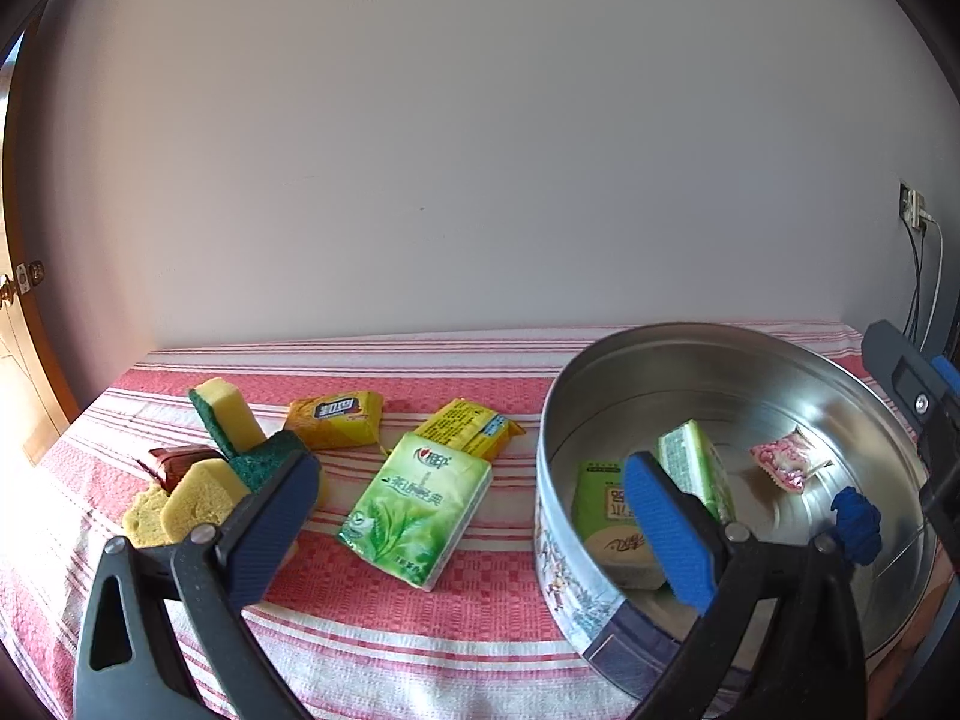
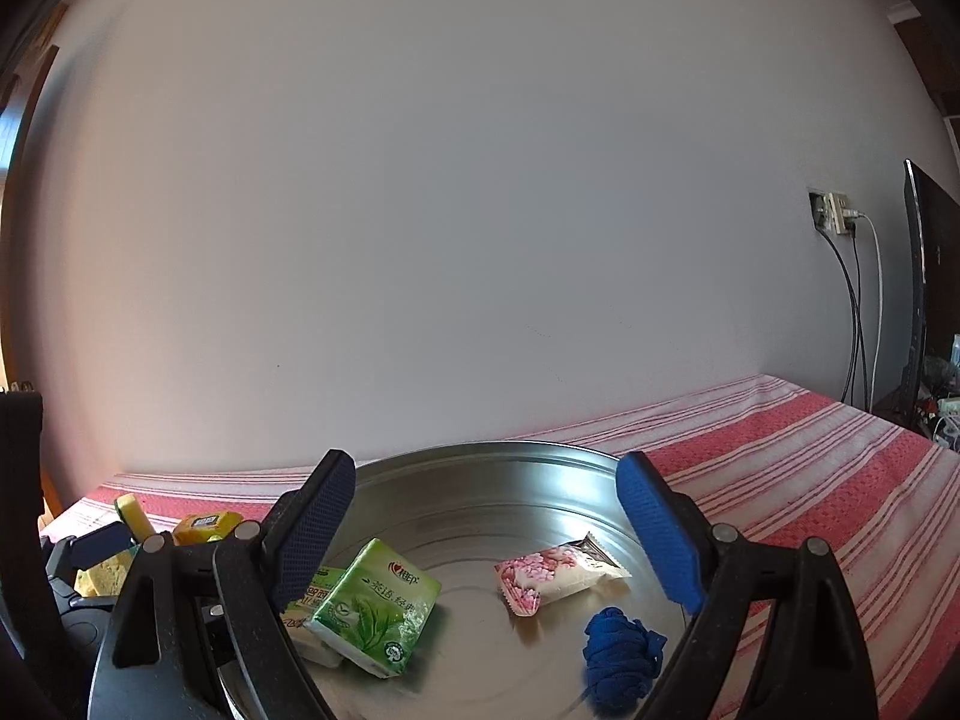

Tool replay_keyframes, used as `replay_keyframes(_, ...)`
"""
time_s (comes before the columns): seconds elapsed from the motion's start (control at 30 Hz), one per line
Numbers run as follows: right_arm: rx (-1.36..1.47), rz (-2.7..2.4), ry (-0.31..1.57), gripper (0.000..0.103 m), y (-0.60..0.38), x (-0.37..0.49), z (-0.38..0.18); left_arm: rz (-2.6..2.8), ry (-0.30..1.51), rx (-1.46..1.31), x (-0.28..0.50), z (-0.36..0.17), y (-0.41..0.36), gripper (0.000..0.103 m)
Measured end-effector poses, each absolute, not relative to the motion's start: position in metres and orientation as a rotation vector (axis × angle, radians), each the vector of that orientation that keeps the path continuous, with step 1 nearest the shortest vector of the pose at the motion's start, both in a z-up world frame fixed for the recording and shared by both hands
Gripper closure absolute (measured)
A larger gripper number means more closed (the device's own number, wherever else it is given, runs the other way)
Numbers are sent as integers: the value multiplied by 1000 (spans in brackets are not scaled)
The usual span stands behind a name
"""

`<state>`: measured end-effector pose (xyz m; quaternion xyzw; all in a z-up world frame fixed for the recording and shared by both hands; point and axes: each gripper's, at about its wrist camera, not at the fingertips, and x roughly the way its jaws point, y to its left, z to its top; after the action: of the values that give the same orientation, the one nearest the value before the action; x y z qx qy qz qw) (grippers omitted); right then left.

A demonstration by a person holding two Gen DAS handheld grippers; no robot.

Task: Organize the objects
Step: 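Open both tools to drop the blue cloth and tissue pack into the tin, then grasp a yellow sponge with the right tool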

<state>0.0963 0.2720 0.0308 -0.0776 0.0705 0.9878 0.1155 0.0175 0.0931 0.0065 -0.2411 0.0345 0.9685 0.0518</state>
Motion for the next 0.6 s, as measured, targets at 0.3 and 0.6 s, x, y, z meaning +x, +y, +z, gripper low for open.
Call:
replay_keyframes(0.3,-279,2931,167,12,241,83,30,2985,97,-779,13,2,47,1)
replay_keyframes(0.6,-397,3063,129,12,185,61,25,3063,-25,-852,9,1,-28,1)
